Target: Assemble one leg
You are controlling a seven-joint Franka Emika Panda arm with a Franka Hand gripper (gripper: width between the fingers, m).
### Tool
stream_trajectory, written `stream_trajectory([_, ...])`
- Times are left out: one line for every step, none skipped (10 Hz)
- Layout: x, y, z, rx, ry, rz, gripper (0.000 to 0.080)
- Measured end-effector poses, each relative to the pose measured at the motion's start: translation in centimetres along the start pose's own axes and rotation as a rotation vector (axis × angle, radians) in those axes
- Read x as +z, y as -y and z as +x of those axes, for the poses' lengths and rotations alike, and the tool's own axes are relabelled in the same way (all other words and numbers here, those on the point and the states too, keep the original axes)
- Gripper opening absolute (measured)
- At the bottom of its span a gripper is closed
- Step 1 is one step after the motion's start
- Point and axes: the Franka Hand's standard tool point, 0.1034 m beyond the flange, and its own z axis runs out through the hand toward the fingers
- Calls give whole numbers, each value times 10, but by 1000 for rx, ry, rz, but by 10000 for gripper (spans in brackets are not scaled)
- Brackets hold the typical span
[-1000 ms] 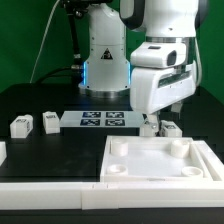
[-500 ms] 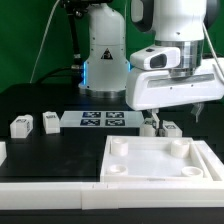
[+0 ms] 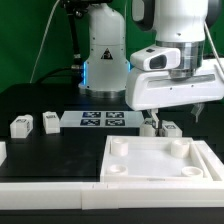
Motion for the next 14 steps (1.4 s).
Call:
stream_trajectory([-2, 2, 0, 7, 117, -1, 649])
stream_trajectory([-1, 3, 5, 22, 166, -1, 649])
stream_trajectory([0, 3, -2, 29, 275, -7, 649])
stream_trajectory([0, 3, -4, 31, 394, -7, 649])
stream_trajectory([3, 1, 0, 34, 481, -3, 649])
stream_trajectory([6, 0, 0, 36, 550, -1, 649])
stream_trajectory([7, 0, -7, 36, 678, 2, 649])
stream_trajectory([10, 0, -5, 35, 772, 6, 649])
stream_trajectory([15, 0, 3, 36, 769, 8, 649])
stream_trajectory([15, 0, 3, 35, 767, 8, 649])
stream_trajectory([17, 0, 2, 35, 771, 9, 649])
stream_trajectory([19, 0, 1, 35, 773, 9, 649])
stream_trajectory([19, 0, 1, 35, 773, 10, 649])
stream_trajectory([21, 0, -1, 35, 774, 10, 649])
